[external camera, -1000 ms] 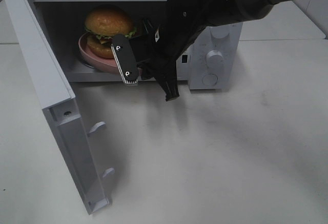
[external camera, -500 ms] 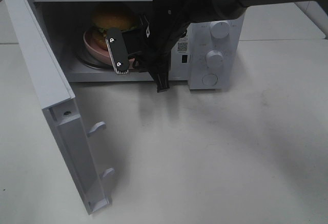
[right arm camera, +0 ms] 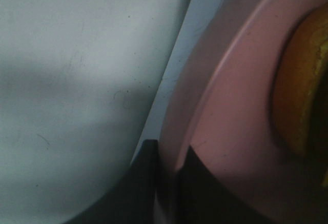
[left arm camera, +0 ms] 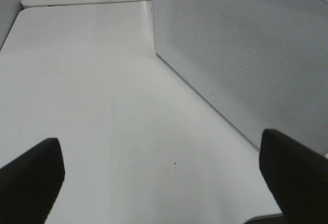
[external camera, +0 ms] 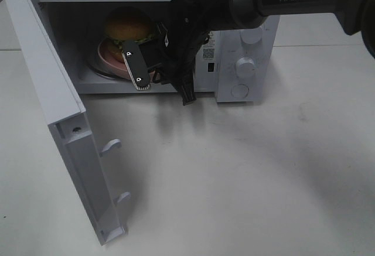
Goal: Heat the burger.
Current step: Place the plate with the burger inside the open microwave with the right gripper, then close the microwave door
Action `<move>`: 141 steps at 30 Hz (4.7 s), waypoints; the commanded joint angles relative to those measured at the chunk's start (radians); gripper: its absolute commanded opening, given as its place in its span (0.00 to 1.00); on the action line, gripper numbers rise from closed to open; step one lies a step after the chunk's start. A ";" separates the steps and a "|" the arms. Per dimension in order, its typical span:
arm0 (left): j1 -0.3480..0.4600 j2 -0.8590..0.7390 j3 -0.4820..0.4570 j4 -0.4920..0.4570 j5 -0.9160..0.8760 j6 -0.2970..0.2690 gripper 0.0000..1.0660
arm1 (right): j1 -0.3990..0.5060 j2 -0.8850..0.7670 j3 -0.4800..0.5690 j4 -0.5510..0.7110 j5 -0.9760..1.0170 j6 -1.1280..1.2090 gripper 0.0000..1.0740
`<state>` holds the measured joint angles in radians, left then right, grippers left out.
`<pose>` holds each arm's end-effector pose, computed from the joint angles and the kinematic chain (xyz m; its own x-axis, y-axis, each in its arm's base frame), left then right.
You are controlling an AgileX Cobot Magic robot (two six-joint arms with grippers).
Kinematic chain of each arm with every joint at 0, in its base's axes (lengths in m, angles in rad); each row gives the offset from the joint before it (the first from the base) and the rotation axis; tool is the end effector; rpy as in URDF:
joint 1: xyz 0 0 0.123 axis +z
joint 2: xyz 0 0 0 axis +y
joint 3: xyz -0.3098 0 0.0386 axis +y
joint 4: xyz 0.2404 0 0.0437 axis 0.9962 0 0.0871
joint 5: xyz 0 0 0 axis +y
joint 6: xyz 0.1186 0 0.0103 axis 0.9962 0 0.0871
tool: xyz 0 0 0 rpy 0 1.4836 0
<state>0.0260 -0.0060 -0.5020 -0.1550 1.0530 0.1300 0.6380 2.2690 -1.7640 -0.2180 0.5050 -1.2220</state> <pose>-0.0148 -0.0164 0.2632 -0.4315 0.0411 -0.9012 0.1178 0.9930 -0.0111 0.4353 0.3072 0.1637 0.4347 -0.9005 -0.0140 -0.7124 -0.3343 -0.6170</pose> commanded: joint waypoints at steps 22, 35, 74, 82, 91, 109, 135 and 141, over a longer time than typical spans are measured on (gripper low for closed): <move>0.001 -0.024 0.004 -0.001 -0.014 -0.003 0.92 | -0.009 -0.009 -0.018 0.046 -0.044 0.018 0.60; 0.001 -0.024 0.004 -0.001 -0.014 -0.003 0.92 | -0.009 -0.113 0.142 0.072 -0.149 0.035 0.64; 0.001 -0.024 0.004 -0.001 -0.014 -0.003 0.92 | -0.009 -0.589 0.674 0.071 -0.151 0.277 0.74; 0.001 -0.024 0.004 -0.001 -0.014 -0.003 0.92 | -0.009 -0.697 0.752 0.069 -0.074 0.464 0.73; 0.001 -0.024 0.004 -0.001 -0.014 -0.003 0.92 | -0.009 -0.784 0.786 0.069 0.063 0.813 0.71; 0.001 -0.024 0.004 -0.001 -0.014 -0.003 0.92 | -0.009 -1.000 0.786 0.066 0.475 1.222 0.71; 0.001 -0.024 0.004 -0.001 -0.014 -0.003 0.92 | -0.020 -1.474 1.036 0.067 0.602 1.320 0.71; 0.001 -0.024 0.004 -0.001 -0.014 -0.003 0.92 | -0.210 -1.577 1.117 0.074 0.604 1.313 0.71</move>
<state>0.0260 -0.0060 -0.5020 -0.1550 1.0530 0.1300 0.4970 0.7340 -0.6750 -0.1460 1.1020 0.0900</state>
